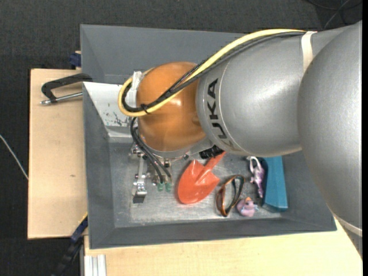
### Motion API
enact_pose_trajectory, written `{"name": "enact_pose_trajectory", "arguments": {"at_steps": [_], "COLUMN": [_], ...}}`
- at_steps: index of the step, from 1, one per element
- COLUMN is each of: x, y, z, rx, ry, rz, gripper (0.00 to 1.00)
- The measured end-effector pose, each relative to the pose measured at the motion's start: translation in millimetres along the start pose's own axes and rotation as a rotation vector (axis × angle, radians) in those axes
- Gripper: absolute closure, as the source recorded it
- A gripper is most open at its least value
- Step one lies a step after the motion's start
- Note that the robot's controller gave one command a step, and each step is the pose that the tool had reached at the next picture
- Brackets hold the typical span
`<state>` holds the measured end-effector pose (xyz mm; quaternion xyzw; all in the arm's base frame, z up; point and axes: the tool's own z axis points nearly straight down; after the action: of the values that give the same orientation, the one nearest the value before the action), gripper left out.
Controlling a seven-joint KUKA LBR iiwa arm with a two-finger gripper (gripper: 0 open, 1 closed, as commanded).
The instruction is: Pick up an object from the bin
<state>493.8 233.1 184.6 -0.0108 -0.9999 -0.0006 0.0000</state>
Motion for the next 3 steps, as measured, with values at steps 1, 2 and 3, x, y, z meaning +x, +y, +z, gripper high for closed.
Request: {"name": "enact_pose_trajectory", "arguments": {"at_steps": [1, 2, 3], "x": [-23.1, -17.5, -28.4], "y": [-17.7, -53.0, -94.0], "z": [-6.8, -2.6, 51.1], "rx": [-0.002, 0.0, -0.001], "ry": [-0.004, -0.001, -0.008], "rz": [0.046, -0.078, -0.24], "gripper": [0.0, 0.0, 0.0]}}
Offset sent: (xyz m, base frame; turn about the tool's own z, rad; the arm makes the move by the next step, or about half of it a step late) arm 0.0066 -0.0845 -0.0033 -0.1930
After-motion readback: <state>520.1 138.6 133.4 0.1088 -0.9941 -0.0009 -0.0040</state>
